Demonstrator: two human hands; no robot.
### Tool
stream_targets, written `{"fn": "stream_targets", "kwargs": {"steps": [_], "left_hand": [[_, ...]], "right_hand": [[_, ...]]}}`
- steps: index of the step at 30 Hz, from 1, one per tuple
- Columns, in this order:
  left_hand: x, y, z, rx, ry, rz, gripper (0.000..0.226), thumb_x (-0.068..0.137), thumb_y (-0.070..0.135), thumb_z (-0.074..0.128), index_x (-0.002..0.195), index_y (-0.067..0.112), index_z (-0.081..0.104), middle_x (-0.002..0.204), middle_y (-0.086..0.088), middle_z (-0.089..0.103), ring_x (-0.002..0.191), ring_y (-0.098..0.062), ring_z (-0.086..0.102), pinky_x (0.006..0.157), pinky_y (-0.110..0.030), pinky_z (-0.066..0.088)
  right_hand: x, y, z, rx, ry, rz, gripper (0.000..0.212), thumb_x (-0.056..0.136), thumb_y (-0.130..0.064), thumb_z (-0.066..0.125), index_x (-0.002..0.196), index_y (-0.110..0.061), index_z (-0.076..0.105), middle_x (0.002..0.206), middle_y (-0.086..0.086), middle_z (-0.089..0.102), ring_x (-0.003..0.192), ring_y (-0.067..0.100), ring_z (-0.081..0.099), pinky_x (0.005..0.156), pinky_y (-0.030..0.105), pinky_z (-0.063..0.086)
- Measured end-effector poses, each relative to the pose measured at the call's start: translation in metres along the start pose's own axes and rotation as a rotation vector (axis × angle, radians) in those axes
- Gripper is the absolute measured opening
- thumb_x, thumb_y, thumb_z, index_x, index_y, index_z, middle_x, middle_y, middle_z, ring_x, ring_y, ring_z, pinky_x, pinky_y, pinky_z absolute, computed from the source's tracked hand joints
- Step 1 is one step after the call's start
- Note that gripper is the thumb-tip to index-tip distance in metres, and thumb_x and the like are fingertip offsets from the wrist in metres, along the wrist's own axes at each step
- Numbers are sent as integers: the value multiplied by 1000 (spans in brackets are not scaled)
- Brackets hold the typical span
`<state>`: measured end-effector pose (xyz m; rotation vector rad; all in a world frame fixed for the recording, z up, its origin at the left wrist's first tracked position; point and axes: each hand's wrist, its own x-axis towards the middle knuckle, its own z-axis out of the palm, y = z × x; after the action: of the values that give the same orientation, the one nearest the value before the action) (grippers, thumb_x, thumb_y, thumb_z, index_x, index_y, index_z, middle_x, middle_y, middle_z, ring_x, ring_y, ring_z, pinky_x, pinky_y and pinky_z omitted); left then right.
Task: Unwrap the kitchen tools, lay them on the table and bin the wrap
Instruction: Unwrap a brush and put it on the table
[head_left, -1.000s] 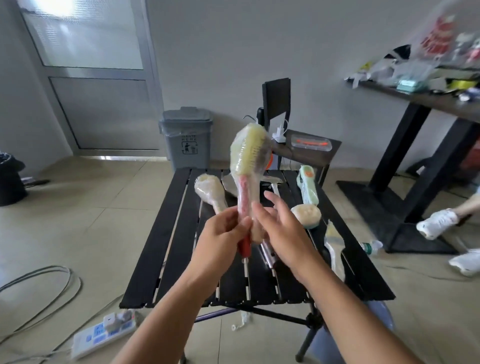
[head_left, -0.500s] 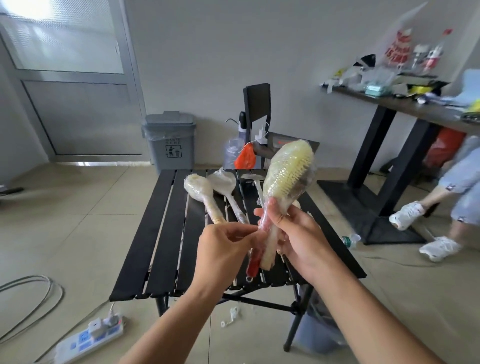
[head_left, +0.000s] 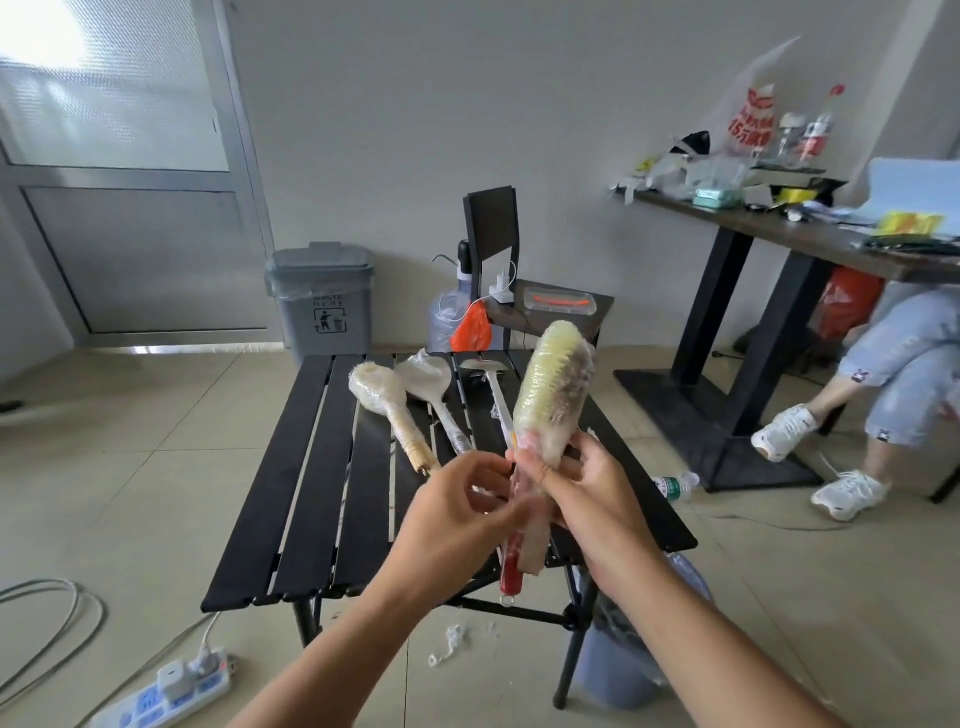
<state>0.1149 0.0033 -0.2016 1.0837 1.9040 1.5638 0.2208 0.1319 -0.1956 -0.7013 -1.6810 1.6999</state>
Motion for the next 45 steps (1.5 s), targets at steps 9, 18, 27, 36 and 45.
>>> {"fn": "stream_targets", "kwargs": {"steps": [9, 18, 27, 36, 45], "left_hand": [[9, 8, -2, -119, -220, -36, 24, 93, 18, 66, 111, 28, 77, 103, -1, 80, 100, -20, 77, 92, -41, 64], [5, 9, -6, -267, -429, -25, 28, 112, 8, 49, 132, 10, 68, 119, -12, 78, 118, -26, 74, 95, -36, 62], [12, 10, -14, -287, -263, -61, 30, 98, 33, 70, 122, 16, 79, 107, -11, 82, 95, -29, 80, 83, -33, 65], [18, 3, -12, -118, -67, -12, 11, 92, 21, 82, 102, 24, 80, 98, 4, 80, 92, -17, 79, 77, -28, 65], [27, 16, -1, -253, 223, 165, 48, 84, 49, 86, 126, 28, 75, 113, 7, 78, 105, -11, 76, 79, -30, 63]], "right_hand": [[0, -7, -25, 55, 43, -54, 23, 104, -28, 68, 117, -10, 64, 101, 4, 83, 92, 23, 81, 68, 31, 65], [5, -14, -36, 210, -104, 89, 45, 84, -43, 80, 118, -15, 79, 113, 9, 80, 90, 23, 77, 68, 28, 60], [7, -13, -41, 372, -121, 160, 35, 88, -33, 78, 113, -9, 77, 106, 9, 77, 81, 13, 69, 55, 19, 49], [6, -10, -37, 242, -40, 89, 58, 76, -36, 85, 124, -7, 69, 100, 9, 79, 76, 13, 71, 61, 23, 57], [-7, -5, -23, -175, -143, -24, 54, 81, -46, 86, 125, -34, 57, 103, -11, 80, 85, 14, 79, 65, 21, 59]]}}
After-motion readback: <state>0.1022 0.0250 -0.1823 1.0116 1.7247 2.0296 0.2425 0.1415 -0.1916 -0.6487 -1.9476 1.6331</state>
